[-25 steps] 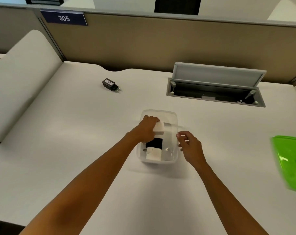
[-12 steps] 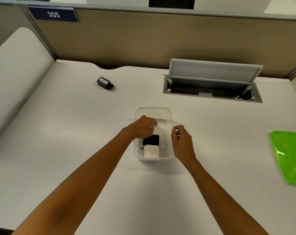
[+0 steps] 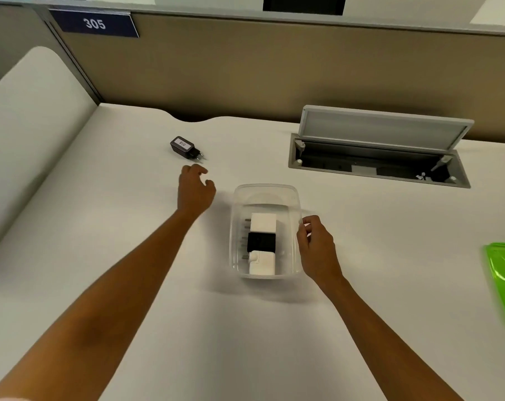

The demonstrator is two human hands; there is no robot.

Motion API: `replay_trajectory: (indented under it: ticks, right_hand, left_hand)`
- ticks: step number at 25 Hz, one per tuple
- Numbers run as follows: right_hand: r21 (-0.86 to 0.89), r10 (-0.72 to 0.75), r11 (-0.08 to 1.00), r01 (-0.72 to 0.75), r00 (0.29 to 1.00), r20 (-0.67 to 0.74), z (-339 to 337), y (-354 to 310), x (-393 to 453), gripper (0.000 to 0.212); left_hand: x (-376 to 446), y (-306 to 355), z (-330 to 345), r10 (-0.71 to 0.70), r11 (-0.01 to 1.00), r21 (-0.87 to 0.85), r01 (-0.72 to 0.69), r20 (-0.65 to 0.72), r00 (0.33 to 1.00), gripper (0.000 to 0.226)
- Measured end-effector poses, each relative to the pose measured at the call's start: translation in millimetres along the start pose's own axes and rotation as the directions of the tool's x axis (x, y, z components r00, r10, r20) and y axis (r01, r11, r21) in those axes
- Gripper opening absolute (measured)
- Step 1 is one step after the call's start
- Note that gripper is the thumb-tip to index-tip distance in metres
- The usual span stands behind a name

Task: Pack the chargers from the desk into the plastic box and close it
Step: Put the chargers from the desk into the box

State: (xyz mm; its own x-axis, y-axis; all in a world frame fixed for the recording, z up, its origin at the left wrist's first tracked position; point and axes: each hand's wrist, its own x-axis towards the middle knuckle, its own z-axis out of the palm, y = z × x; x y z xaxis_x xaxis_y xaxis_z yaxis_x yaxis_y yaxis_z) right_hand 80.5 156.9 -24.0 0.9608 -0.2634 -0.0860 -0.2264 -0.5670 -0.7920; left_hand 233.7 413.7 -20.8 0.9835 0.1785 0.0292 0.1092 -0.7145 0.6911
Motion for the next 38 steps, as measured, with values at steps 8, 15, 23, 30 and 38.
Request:
replay_trajectory:
  ticks: [8, 15, 23, 30, 38]
  right_hand:
    - [-0.068, -0.042, 0.997, 0.045, 0.998, 0.042, 2, 7, 14, 0.017]
    - [-0.012, -0.05, 0.999, 0.051, 0.997, 0.062, 1, 7, 20, 0.019]
    - [-0.038, -0.046, 0.998, 0.049, 0.997, 0.069, 2, 6, 20, 0.021]
    - [-0.052, -0.065, 0.996, 0.068, 0.996, 0.06, -3, -2, 17, 0.018]
    - [-0.111, -0.067, 0.991, 0.072, 0.996, 0.053, -5, -1, 8, 0.016]
  left_hand:
    - [101, -20, 14, -0.32, 0.935, 0.141, 0.327, -0.069, 0.945, 0.074]
    - [141, -24, 22, -0.344, 0.912, 0.212, 0.352, -0.075, 0.936, 0.074]
    - [117, -21, 17, -0.224, 0.942, 0.226, 0.247, -0.125, 0.967, 0.048]
    - [63, -25, 0, -0.223, 0.975, -0.03, 0.222, -0.037, 0.974, 0.055]
    - [-38, 26, -9, 0.252, 0.945, -0.208, -0.252, -0.028, 0.967, 0.051]
